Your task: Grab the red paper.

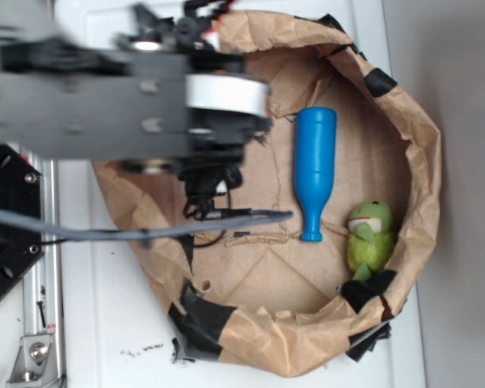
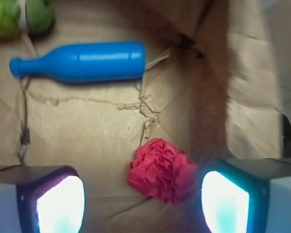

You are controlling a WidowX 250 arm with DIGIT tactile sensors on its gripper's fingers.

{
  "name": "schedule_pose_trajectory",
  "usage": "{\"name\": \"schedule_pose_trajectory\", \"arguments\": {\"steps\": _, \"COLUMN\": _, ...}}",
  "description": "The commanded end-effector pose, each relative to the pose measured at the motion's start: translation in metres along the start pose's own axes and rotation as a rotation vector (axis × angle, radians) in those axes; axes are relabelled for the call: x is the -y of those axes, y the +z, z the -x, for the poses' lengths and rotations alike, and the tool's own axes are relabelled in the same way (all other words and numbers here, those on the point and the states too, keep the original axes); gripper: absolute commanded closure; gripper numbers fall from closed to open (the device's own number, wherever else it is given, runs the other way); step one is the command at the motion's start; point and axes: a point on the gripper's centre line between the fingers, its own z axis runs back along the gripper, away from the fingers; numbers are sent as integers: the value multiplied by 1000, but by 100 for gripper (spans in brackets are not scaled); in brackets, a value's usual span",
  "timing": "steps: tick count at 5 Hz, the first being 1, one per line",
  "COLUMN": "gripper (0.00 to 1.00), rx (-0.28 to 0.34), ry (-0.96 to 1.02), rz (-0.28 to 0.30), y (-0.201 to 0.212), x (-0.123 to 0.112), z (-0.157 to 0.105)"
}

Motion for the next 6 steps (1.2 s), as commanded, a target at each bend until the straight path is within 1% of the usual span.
{"name": "schedule_pose_trajectory", "arguments": {"steps": 1, "gripper": 0, "rx": -69, "ry": -111, "rz": 49, "y": -6, "x": 0, "z": 1}}
{"name": "schedule_pose_trajectory", "arguments": {"steps": 2, "gripper": 0, "rx": -85, "ry": 6, "rz": -89, "y": -2, "x": 1, "z": 1}}
{"name": "schedule_pose_trajectory", "arguments": {"steps": 6, "gripper": 0, "rx": -85, "ry": 6, "rz": -89, "y": -2, "x": 1, "z": 1}}
